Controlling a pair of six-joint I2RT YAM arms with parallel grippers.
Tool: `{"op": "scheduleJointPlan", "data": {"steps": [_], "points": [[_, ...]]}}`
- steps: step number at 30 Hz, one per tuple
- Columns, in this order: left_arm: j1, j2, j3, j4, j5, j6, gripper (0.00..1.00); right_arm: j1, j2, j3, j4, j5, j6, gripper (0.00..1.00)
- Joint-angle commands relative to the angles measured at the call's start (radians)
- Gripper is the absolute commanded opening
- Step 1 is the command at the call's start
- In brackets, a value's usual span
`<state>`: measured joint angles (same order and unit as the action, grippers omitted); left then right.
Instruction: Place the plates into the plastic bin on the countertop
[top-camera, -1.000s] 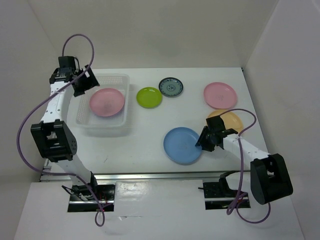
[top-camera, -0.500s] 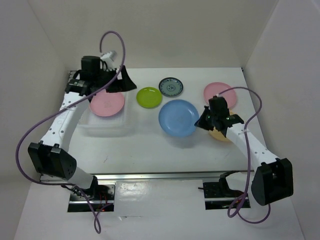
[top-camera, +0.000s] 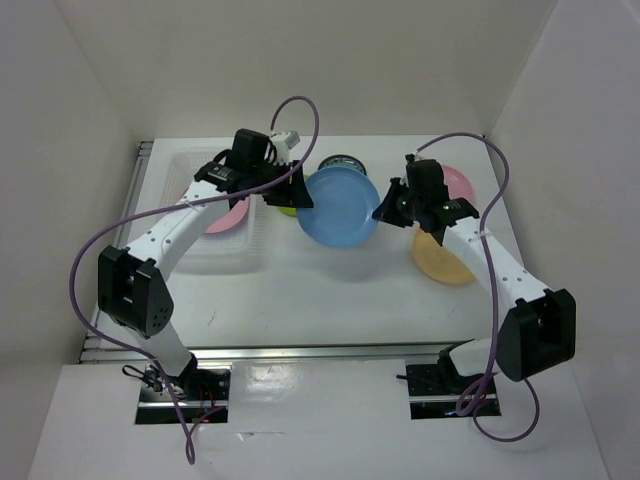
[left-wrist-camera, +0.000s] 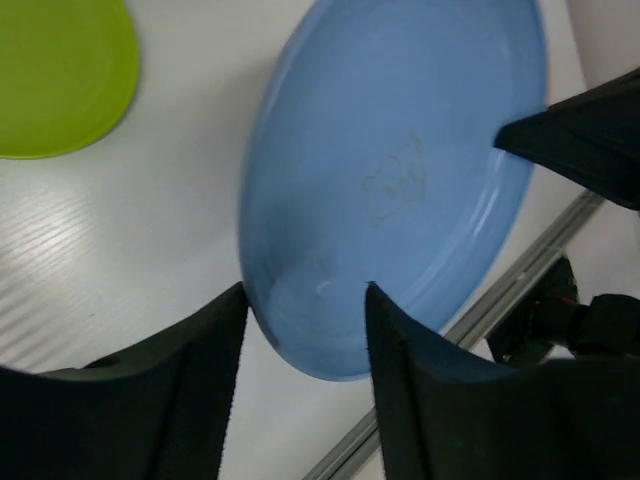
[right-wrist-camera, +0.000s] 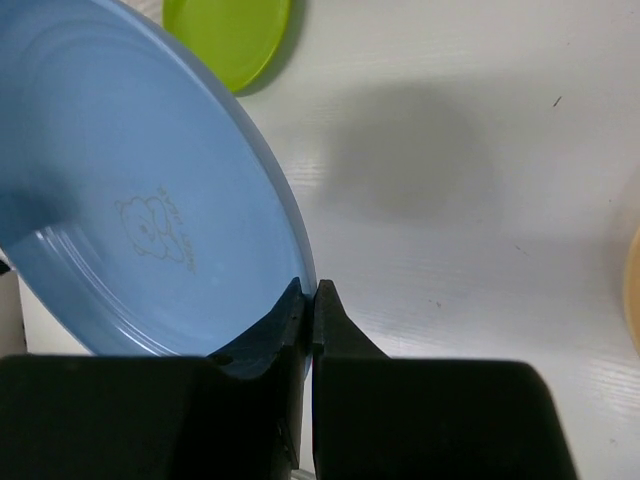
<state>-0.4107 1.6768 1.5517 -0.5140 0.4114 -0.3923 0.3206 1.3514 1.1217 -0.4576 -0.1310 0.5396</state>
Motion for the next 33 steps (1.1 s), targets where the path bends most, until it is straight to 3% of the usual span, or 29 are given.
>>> {"op": "scheduleJointPlan", "data": {"steps": [1, 2, 5, 6, 9, 10, 11, 12, 13, 14, 19, 25, 28, 33], "points": [[-0.013, 0.021, 0.056, 0.023, -0.055, 0.006, 0.54, 0.023, -0.005, 0.084, 0.048, -0.03, -0.023, 0.0], [-0.013, 0.032, 0.056, 0.014, -0.072, -0.003, 0.41, 0.023, -0.005, 0.084, 0.057, -0.044, -0.023, 0.0], [-0.013, 0.041, 0.065, -0.006, -0.137, -0.013, 0.2, 0.032, -0.005, 0.093, 0.066, -0.053, -0.023, 0.0], [-0.013, 0.05, 0.065, -0.006, -0.154, -0.013, 0.08, 0.032, -0.005, 0.093, 0.066, -0.064, -0.032, 0.0], [-0.013, 0.05, 0.074, -0.015, -0.19, -0.013, 0.05, 0.032, -0.023, 0.102, 0.066, -0.075, -0.043, 0.0], [-0.013, 0.05, 0.074, -0.015, -0.191, -0.013, 0.0, 0.032, -0.023, 0.102, 0.066, -0.084, -0.043, 0.03], [-0.013, 0.05, 0.083, -0.015, -0.191, -0.013, 0.0, 0.032, -0.023, 0.102, 0.066, -0.084, -0.053, 0.12], [-0.013, 0.05, 0.084, -0.015, -0.201, -0.013, 0.0, 0.032, -0.023, 0.113, 0.057, -0.084, -0.062, 0.34], [-0.004, 0.05, 0.094, -0.015, -0.21, -0.022, 0.0, 0.032, -0.023, 0.113, 0.048, -0.059, -0.063, 0.62], [0.01, 0.038, 0.094, -0.015, -0.223, -0.037, 0.0, 0.032, -0.023, 0.113, 0.025, -0.033, -0.063, 1.0], [0.271, 0.006, 0.105, -0.026, -0.154, -0.062, 0.0, -0.006, -0.058, -0.009, -0.013, 0.187, -0.032, 1.0], [0.545, -0.003, 0.064, -0.057, -0.129, -0.062, 0.0, -0.184, -0.13, -0.112, -0.111, 0.392, 0.072, 1.0], [0.654, -0.003, 0.001, -0.037, -0.094, -0.051, 0.0, -0.216, -0.204, -0.205, -0.124, 0.441, 0.16, 0.98], [0.731, 0.058, -0.021, -0.014, -0.112, -0.051, 0.0, -0.227, -0.222, -0.273, -0.187, 0.57, 0.324, 1.0]]}}
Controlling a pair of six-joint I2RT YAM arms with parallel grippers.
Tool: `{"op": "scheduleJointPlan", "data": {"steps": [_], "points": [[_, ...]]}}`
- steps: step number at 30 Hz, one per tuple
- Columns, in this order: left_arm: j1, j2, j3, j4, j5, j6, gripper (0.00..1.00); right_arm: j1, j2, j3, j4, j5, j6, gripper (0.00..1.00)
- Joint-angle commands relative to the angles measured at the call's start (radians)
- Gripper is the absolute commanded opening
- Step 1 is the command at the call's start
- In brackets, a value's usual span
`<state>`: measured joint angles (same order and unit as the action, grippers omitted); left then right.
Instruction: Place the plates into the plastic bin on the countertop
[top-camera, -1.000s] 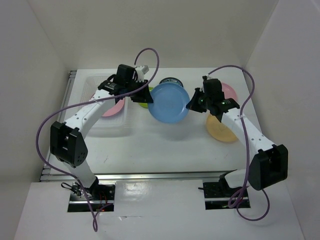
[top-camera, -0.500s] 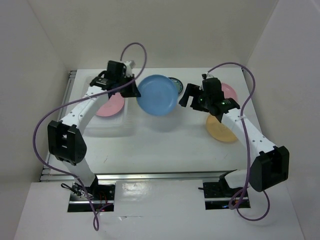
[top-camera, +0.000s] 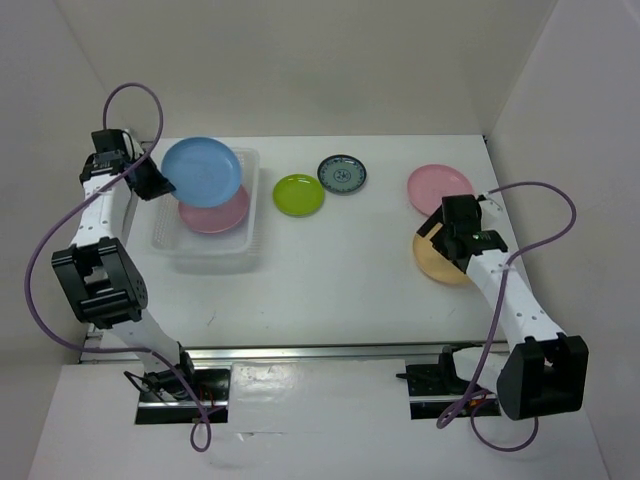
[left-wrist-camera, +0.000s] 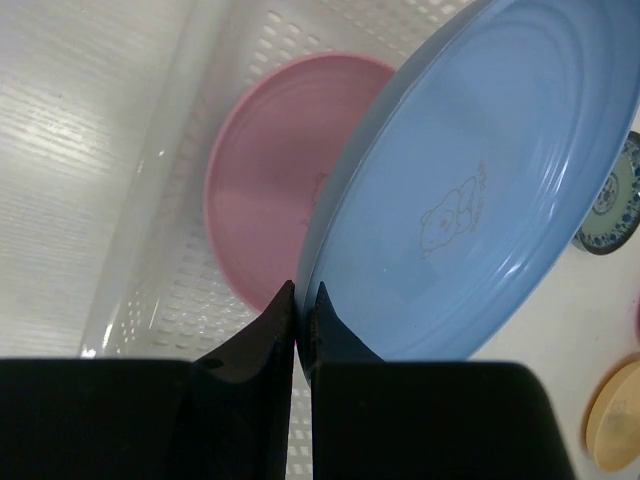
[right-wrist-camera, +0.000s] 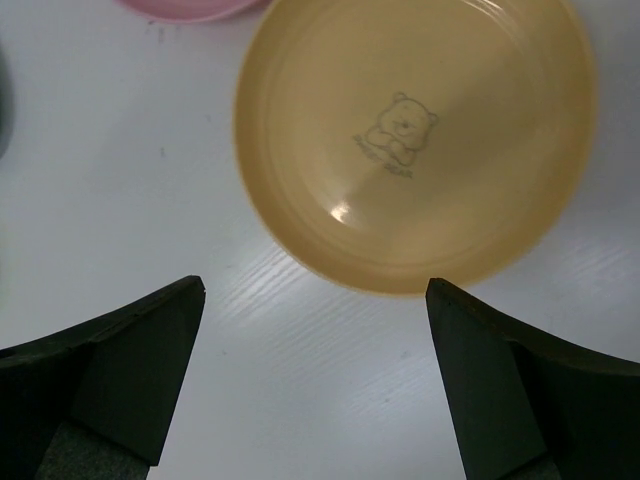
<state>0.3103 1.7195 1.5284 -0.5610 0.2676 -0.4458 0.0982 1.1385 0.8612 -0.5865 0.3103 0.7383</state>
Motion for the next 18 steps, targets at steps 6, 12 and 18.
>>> {"op": "scheduleJointPlan", "data": {"steps": [6, 12, 18], "points": [[0.01, 0.123, 0.024, 0.01, 0.009, 0.002, 0.0, -0.005, 0.06, 0.012, -0.211, 0.271, 0.236, 1.0], [0.0, 0.167, 0.045, -0.028, -0.048, 0.012, 0.25, -0.005, 0.014, -0.051, -0.167, 0.185, 0.236, 1.0], [-0.03, 0.167, 0.073, -0.065, -0.117, 0.021, 0.55, -0.005, 0.014, -0.062, -0.186, 0.118, 0.21, 1.0]]}}
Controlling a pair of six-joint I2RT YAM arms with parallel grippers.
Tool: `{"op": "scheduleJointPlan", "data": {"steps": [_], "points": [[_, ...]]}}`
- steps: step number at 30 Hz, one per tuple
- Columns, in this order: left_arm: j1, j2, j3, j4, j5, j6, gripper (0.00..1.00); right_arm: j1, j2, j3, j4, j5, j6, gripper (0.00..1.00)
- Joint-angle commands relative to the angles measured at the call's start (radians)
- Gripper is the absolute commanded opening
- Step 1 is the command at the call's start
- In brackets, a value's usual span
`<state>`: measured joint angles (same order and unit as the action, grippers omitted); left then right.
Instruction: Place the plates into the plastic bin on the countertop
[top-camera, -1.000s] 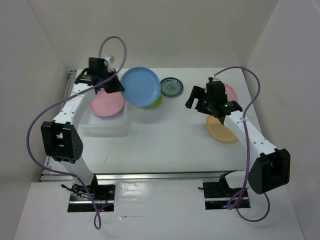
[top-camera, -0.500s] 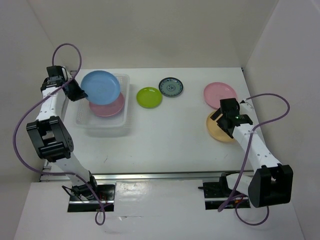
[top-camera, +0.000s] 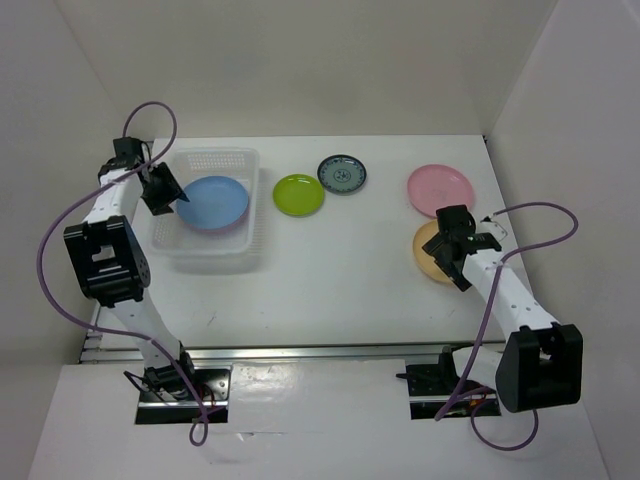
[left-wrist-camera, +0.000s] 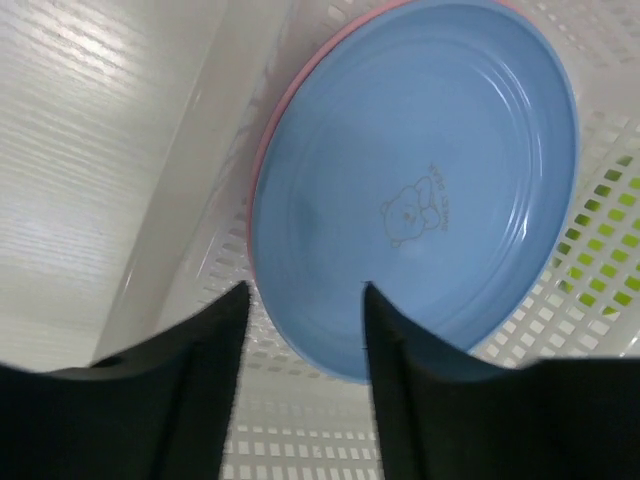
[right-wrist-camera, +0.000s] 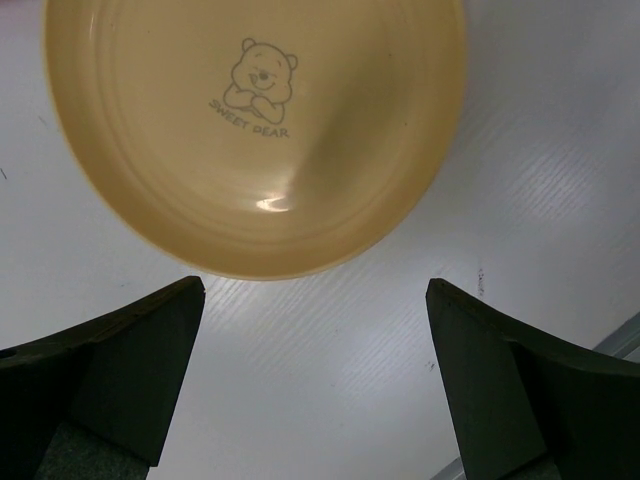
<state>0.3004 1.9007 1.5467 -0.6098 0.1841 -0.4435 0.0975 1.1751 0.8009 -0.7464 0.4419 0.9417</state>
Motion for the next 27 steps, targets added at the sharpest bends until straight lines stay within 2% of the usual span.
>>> {"op": "scheduleJointPlan", "data": {"steps": [1, 4, 5, 9, 15, 22, 26, 27], "points": [[-0.02, -0.034, 0.064, -0.016, -0.06, 0.019, 0.62, -0.004, -0.023, -0.002, -0.04, -0.014, 0.006, 1.0], [-0.058, -0.075, 0.075, -0.037, -0.107, 0.028, 0.74, -0.004, -0.035, -0.018, -0.036, -0.032, 0.019, 1.0], [-0.069, -0.103, 0.085, -0.038, -0.107, 0.028, 0.82, -0.004, -0.046, -0.032, -0.024, -0.041, 0.028, 0.99], [-0.128, -0.162, 0.144, -0.073, -0.144, 0.049, 0.91, -0.004, -0.037, -0.078, 0.031, -0.028, 0.081, 0.97], [-0.181, -0.247, 0.181, -0.062, -0.032, 0.081, 0.92, -0.004, 0.092, -0.088, 0.093, 0.003, 0.134, 0.97], [-0.199, -0.272, 0.181, -0.062, 0.029, 0.11, 0.92, -0.004, 0.179, -0.056, 0.196, 0.017, 0.124, 0.9], [-0.199, -0.281, 0.181, -0.062, 0.051, 0.12, 0.92, -0.004, 0.228, -0.046, 0.228, 0.017, 0.124, 0.79], [-0.199, -0.281, 0.181, -0.062, 0.063, 0.12, 0.92, -0.004, 0.239, -0.046, 0.228, 0.017, 0.114, 0.72]]}}
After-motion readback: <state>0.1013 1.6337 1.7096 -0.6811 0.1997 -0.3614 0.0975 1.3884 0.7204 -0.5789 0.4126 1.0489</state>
